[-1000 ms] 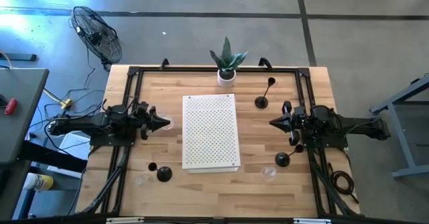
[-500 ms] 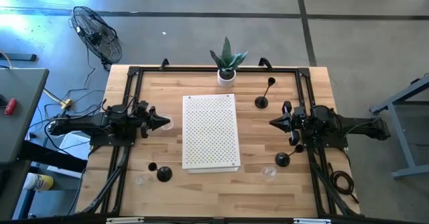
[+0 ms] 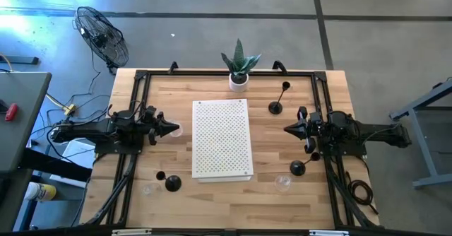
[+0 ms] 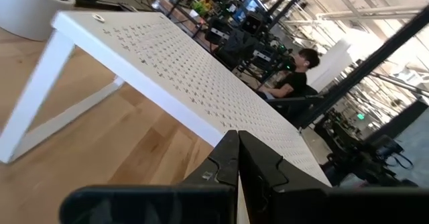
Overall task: Pick & Place candle stick holders
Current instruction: Put the top transparent glass candle holder on the shelf
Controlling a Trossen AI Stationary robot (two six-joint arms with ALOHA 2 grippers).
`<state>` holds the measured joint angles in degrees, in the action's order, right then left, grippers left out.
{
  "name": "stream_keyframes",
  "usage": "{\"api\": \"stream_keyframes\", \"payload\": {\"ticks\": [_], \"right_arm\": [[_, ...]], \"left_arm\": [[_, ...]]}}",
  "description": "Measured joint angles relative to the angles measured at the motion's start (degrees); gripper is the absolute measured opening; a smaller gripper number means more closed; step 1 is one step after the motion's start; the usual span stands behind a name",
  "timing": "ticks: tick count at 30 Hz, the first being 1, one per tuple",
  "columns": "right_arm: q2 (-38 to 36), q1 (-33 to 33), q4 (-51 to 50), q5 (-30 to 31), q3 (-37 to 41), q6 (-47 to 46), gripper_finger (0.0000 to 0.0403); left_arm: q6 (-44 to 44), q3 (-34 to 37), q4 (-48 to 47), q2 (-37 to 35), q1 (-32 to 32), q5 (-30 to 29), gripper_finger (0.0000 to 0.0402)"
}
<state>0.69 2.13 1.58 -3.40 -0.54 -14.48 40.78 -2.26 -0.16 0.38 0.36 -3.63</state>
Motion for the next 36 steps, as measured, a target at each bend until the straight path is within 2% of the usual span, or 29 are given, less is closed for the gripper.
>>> {"api": "stream_keyframes", "payload": {"ticks": [8, 16, 20, 25, 36], "right_arm": [[-0.02, 0.02, -0.02, 0.35, 0.0, 2.92, 0.0], [0.0, 0.03, -0.01, 0.42, -0.02, 2.98, 0.0], [-0.01, 0.02, -0.01, 0.42, -0.02, 2.83, 0.0], [-0.01, 0.02, 0.0, 0.42, -0.02, 2.69, 0.0], [-0.02, 0.02, 0.0, 0.44, -0.02, 2.58, 0.0]], "left_arm": [[-1.49, 0.0, -0.25, 0.0, 0.0, 0.27, 0.0001], [3.12, 0.0, -0.34, 0.0, 0.0, 1.59, 0.0002], [4.8, -0.71, -0.4, 0.02, 0.0, 1.72, 0.0016], [4.93, -2.74, -0.07, 0.02, -0.02, -1.82, 0.0061], [4.8, -10.49, -0.04, 0.02, 0.0, -4.73, 0.0219]]}}
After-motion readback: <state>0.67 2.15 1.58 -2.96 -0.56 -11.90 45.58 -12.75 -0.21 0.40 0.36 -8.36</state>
